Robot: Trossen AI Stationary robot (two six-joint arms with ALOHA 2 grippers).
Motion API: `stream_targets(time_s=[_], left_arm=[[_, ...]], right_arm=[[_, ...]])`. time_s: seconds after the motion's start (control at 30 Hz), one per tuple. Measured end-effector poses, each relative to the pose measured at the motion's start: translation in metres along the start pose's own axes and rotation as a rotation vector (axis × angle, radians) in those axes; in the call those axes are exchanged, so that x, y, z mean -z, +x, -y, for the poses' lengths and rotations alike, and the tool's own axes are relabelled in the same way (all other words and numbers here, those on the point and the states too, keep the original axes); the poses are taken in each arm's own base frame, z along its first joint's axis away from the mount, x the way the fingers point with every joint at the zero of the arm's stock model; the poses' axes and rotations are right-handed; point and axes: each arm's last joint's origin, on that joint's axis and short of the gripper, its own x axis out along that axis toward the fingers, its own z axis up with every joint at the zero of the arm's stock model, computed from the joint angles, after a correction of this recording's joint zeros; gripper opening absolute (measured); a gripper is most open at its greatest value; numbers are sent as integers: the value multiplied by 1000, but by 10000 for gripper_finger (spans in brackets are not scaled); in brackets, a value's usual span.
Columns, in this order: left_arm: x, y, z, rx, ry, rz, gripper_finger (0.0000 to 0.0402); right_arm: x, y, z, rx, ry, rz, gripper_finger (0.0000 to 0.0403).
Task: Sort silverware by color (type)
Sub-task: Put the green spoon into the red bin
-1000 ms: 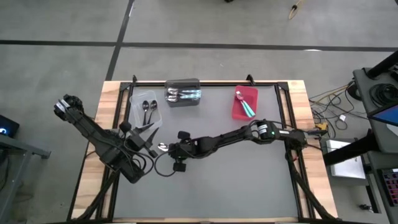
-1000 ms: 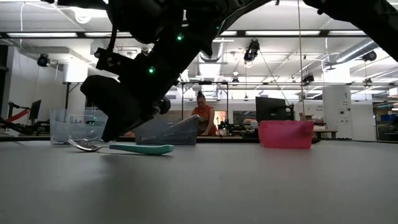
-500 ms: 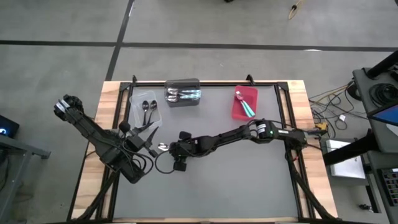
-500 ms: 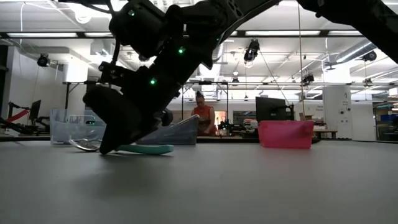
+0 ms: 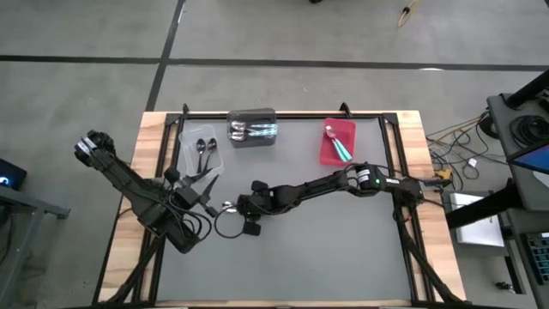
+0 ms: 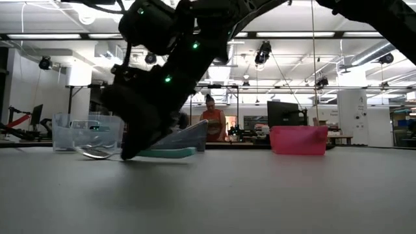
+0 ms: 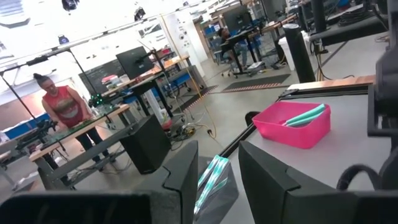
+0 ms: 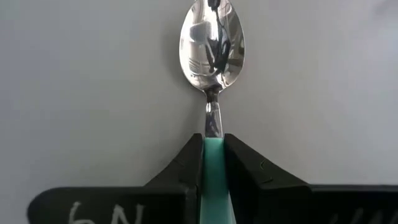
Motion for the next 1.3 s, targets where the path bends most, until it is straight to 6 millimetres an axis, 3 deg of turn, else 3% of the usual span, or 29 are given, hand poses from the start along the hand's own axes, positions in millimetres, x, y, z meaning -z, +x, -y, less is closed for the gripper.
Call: stream_targets(time_s=[0.17, 0.53, 0.83, 1.13, 1.3], left_arm=[[0, 0, 0, 0, -1, 0, 98], [0, 0, 0, 0, -1, 0, 98], [0, 0, 0, 0, -2, 0, 98], [0, 0, 0, 0, -1, -3, 98], [0, 0, 0, 0, -2, -3, 98]], right_arm=[[-8, -41, 12, 35, 20, -104, 33], [-10, -136, 78, 174, 166, -399, 33], [-2, -185, 142, 262, 289, -521, 33], [47, -218, 229, 383, 589, -507, 33], [86, -234, 257, 446, 793, -409, 33]])
